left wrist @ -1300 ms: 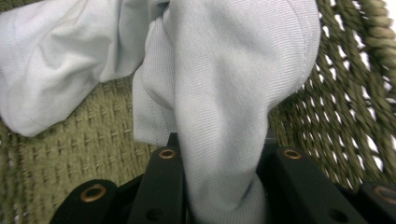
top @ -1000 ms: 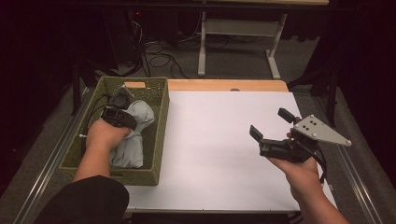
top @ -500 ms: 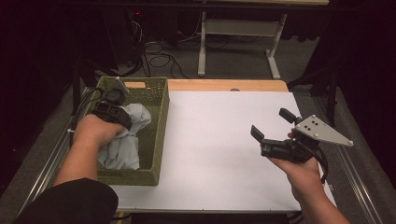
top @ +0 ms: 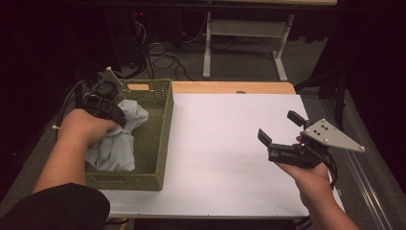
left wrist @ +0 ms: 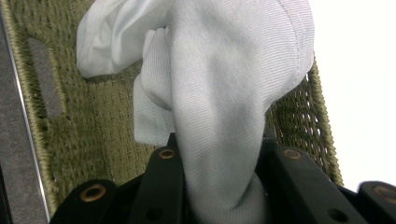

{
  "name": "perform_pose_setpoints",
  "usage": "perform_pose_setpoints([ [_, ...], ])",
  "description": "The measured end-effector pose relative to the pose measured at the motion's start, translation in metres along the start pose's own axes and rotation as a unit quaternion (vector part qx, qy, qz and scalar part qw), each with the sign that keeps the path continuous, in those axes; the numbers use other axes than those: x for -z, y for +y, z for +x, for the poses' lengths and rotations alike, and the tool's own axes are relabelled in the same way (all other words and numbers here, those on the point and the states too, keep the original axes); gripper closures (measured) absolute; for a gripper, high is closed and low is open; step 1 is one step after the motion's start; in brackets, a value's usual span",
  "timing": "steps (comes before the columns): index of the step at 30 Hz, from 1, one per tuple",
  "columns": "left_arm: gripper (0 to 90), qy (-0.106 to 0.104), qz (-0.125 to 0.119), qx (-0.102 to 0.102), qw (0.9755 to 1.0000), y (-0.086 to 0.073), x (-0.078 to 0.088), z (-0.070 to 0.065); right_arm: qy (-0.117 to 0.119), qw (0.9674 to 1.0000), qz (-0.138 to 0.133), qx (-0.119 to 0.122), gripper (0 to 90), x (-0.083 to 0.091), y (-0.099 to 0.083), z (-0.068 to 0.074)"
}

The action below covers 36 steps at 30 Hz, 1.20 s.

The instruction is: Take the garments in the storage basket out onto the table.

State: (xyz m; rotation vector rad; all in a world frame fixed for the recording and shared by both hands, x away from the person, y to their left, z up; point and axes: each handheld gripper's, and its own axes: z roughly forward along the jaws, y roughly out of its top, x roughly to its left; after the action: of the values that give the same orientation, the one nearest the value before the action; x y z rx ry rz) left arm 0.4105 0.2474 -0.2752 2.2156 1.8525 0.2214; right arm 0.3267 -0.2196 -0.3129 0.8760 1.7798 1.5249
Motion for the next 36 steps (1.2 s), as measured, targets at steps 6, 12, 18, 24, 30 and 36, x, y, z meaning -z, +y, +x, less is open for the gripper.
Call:
perform_pose_setpoints([
  [6,73.4,0.000,0.001,0.008,1.0000,-0.002,0.009,0.005,-0.002,1.0000,-0.006,0.004,0.5,0.003,0.003,0.002],
  [12,73.5,0.008,-0.007,0.007,0.9999,-0.002,0.017,0.004,0.000,0.9999,-0.007,0.011,0.4,0.005,0.000,0.002],
  [18,73.5,0.006,-0.011,0.011,0.9999,-0.002,0.025,0.003,0.001,0.9998,-0.009,0.017,0.4,0.002,0.000,0.003],
  [24,73.5,0.002,0.000,0.017,0.9999,-0.003,0.029,0.006,0.005,0.9998,-0.007,0.020,0.5,-0.002,0.000,0.008],
  [30,73.5,0.001,0.013,0.011,0.9999,-0.002,0.034,0.005,0.006,0.9997,-0.004,0.021,0.5,-0.003,0.000,0.010],
  [36,73.6,0.002,0.012,0.009,0.9999,0.000,0.041,0.002,0.007,0.9997,-0.001,0.023,0.4,-0.003,-0.002,0.010],
])
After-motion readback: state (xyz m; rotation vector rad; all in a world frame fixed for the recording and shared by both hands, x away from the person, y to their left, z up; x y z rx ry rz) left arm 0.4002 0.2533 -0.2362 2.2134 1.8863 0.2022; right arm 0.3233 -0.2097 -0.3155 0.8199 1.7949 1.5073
